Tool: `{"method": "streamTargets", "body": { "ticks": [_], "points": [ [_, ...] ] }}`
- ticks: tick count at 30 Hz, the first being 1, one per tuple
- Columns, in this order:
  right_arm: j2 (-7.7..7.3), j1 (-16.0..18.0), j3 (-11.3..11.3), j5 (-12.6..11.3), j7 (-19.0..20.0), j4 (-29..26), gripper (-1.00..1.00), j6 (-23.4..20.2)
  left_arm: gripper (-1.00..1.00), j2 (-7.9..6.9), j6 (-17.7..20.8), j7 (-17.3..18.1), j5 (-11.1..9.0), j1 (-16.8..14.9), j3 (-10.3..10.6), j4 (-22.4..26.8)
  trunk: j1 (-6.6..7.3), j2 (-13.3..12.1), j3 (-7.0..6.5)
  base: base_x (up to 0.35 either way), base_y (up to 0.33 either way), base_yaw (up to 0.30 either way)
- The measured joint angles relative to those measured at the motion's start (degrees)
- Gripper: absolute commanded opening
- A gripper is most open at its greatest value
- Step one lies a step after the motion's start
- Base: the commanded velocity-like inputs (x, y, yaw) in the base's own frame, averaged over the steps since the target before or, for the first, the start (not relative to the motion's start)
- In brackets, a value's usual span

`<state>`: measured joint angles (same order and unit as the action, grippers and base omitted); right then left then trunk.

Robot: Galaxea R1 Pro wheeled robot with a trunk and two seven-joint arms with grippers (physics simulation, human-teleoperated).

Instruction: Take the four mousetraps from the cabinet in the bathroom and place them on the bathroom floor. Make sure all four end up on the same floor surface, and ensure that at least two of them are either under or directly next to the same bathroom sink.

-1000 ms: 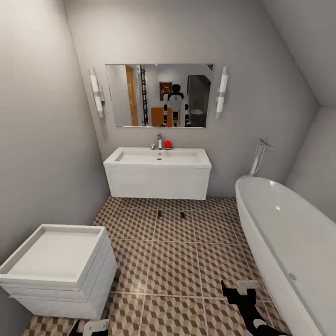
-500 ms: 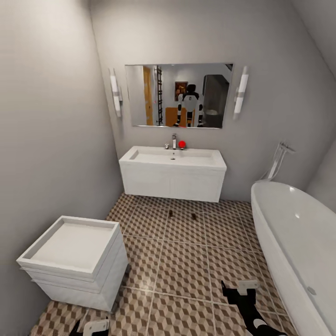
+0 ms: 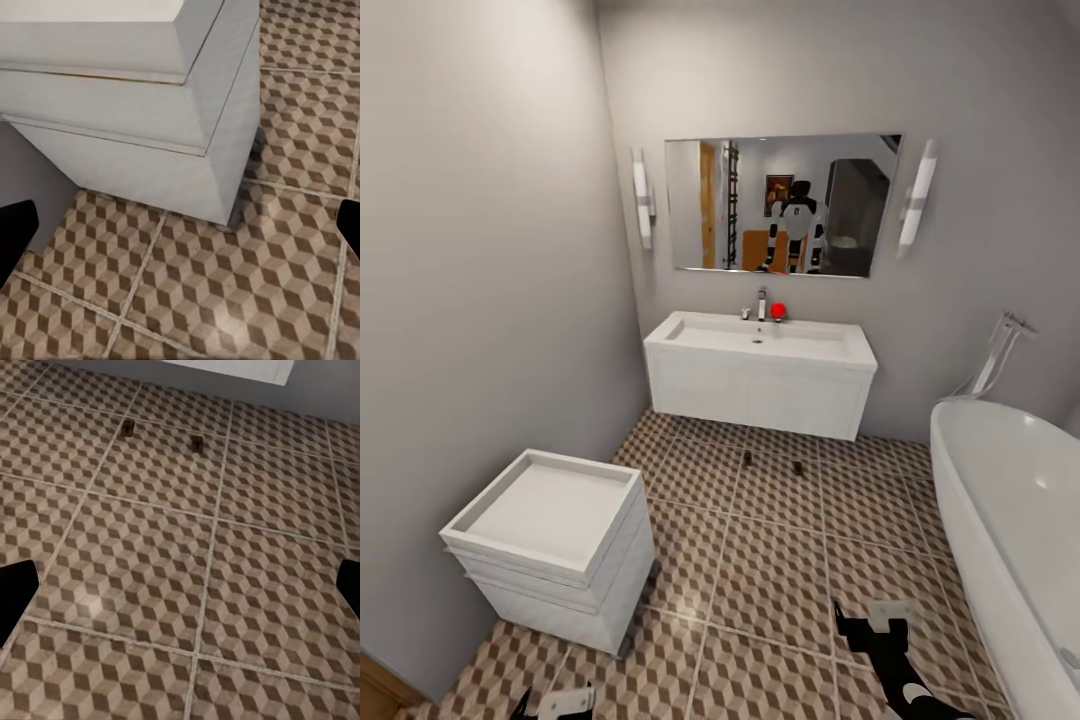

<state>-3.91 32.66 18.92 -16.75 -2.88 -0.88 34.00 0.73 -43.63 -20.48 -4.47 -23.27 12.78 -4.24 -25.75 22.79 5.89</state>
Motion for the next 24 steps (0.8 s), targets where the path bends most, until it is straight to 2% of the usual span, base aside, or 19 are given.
{"method": "streamTargets", "body": {
  "ticks": [6,17,24],
  "points": [
    [-0.01,0.0,0.0,0.0,0.0,0.0,1.00,0.0,1.00,0.01,0.0,0.0,0.0,0.1,0.0,0.0,-0.02,0.0,0.00,-0.096,0.000,0.190],
    [0.05,0.0,0.0,0.0,0.0,0.0,1.00,0.0,1.00,0.01,0.0,0.0,0.0,0.4,0.0,0.0,-0.03,0.0,0.00,-0.282,0.000,0.195],
    [0.53,0.0,0.0,0.0,0.0,0.0,1.00,0.0,1.00,0.01,0.0,0.0,0.0,0.5,0.0,0.0,0.00,0.0,0.00,-0.060,0.000,0.225]
  ]
}}
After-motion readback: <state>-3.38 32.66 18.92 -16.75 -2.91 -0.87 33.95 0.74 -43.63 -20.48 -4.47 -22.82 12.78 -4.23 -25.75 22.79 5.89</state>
